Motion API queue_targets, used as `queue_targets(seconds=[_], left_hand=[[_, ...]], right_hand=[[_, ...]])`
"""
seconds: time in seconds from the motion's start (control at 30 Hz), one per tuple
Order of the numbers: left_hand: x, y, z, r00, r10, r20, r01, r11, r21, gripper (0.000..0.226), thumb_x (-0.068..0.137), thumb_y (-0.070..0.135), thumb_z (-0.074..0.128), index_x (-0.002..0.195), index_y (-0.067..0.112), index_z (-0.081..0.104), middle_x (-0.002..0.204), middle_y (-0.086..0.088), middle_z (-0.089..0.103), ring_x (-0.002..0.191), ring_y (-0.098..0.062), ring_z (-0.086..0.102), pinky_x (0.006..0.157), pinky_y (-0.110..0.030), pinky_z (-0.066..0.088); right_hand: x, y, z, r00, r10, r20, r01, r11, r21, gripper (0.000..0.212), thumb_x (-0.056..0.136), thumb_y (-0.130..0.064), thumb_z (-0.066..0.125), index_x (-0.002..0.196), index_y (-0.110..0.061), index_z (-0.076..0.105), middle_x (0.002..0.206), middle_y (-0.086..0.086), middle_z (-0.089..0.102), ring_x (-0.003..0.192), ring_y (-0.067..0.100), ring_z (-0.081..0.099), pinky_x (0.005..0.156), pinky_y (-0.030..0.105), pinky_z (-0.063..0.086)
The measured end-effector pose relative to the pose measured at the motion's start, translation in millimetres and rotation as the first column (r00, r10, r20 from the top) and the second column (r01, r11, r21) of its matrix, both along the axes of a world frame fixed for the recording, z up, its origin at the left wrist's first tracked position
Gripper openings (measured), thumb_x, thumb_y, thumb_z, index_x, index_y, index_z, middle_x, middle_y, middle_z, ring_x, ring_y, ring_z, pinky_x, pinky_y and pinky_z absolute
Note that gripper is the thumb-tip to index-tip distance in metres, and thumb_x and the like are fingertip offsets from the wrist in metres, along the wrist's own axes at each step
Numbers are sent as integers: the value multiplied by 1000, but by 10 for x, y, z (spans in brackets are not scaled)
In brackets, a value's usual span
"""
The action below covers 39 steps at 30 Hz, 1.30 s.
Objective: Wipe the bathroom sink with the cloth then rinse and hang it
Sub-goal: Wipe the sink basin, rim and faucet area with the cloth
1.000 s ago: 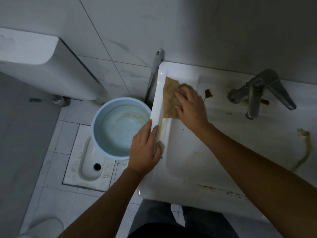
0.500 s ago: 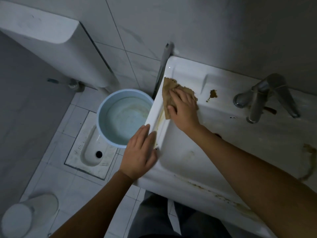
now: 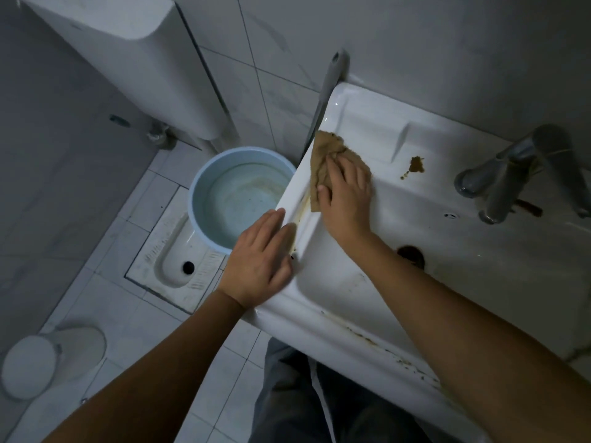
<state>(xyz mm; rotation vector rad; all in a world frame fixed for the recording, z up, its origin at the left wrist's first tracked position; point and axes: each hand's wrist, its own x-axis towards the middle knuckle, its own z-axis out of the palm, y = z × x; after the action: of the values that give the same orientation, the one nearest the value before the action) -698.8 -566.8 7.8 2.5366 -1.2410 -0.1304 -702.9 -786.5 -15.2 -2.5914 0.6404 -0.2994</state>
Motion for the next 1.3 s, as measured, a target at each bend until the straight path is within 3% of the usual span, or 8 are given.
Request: queue_targets(seconds=[0.17, 0.33, 0.43, 0.63, 0.87, 0.97, 1.13, 1.3], left_hand=[[-39, 32, 70, 1000, 27, -12, -27, 1000, 1, 54, 97, 36, 46, 140, 5, 56, 151, -17, 50, 142, -31, 43, 118, -44, 35], [-307, 290, 54, 999, 28, 22, -27, 998, -60, 55, 99, 40, 44, 135, 1, 60, 147, -19, 53, 139, -31, 46, 117, -42, 37], [-439, 395, -5, 999, 50, -1, -50, 996, -77, 56, 95, 38, 48, 136, 1, 59, 155, -17, 45, 146, -31, 40, 117, -44, 37], [-421, 400, -46, 998, 52, -32, -55, 994, -97, 64, 90, 35, 48, 141, -4, 51, 155, -19, 44, 146, -33, 38, 115, -50, 38], [-418, 403, -76, 998, 39, -49, -45, 989, -139, 63, 91, 32, 45, 141, -7, 50, 153, -23, 44, 146, -37, 38, 117, -53, 35], [-420, 402, -80, 998, 33, -48, -39, 990, -137, 61, 90, 30, 46, 138, -8, 52, 152, -24, 44, 146, -38, 38, 116, -54, 36], [-420, 412, -88, 999, 34, -22, -36, 989, -142, 60, 87, 27, 49, 133, -11, 54, 151, -25, 46, 145, -39, 39, 117, -52, 36], [-421, 416, -85, 999, 36, -28, -40, 990, -139, 61, 85, 26, 49, 134, -11, 54, 151, -25, 46, 145, -38, 39, 118, -50, 36]], right_hand=[[-391, 271, -1, 980, 190, 59, -196, 973, 122, 60, 87, -29, 61, 144, -16, 49, 145, 6, 48, 134, 28, 40, 111, 48, 38], [-763, 426, -34, 921, 389, 29, -390, 915, 101, 62, 87, -27, 64, 145, -16, 47, 150, 4, 43, 138, 26, 37, 111, 44, 39], [-669, 280, -55, 926, 377, -1, -376, 925, 57, 63, 85, -32, 65, 144, -19, 48, 150, 3, 43, 138, 27, 38, 107, 46, 42], [-485, 371, -44, 990, 116, 81, -127, 981, 149, 55, 87, -25, 63, 140, -20, 54, 145, 3, 47, 128, 29, 41, 108, 45, 40], [-1106, 762, -29, 924, 368, 109, -382, 907, 178, 53, 88, -20, 64, 140, -18, 55, 141, 2, 48, 128, 24, 42, 107, 41, 42], [-1082, 646, -12, 891, 449, 70, -454, 883, 114, 55, 88, -24, 66, 142, -20, 54, 143, 3, 47, 130, 24, 42, 107, 38, 43], [-611, 309, -36, 976, 218, 28, -219, 967, 131, 57, 88, -31, 66, 142, -22, 52, 146, 5, 43, 129, 27, 39, 105, 38, 43], [-441, 410, -7, 998, 29, 62, -42, 976, 215, 53, 84, -30, 69, 135, -19, 58, 139, 5, 48, 123, 29, 43, 105, 36, 39]])
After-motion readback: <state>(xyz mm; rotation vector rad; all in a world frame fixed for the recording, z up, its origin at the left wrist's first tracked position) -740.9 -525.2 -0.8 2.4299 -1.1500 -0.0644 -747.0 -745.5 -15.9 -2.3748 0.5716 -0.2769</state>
